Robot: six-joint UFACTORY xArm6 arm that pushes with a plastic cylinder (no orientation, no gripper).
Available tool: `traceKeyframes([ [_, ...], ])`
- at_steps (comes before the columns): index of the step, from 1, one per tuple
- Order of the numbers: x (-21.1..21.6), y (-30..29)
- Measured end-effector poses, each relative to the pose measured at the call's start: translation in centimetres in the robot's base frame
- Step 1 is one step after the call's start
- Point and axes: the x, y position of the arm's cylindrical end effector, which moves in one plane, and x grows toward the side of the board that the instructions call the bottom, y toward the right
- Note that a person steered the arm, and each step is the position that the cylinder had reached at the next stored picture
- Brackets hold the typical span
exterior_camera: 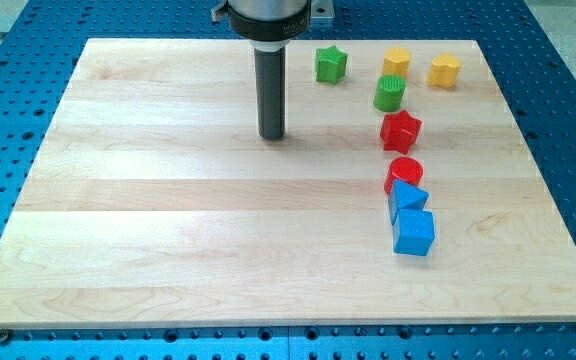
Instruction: Place the heart at the center of the board
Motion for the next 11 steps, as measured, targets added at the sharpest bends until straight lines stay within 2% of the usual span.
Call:
traceKeyframes([
  [2, -0.1, -0.1],
  [3, -2.0, 0.0],
  [4, -9.1, -0.2],
  [5, -12.4, -0.2],
  [6, -12.5, -0.2],
  [7, -17.1, -0.5],
  [8, -19.0, 1.5],
  [9, -19.0, 6.3],
  [11, -19.0, 21.7],
])
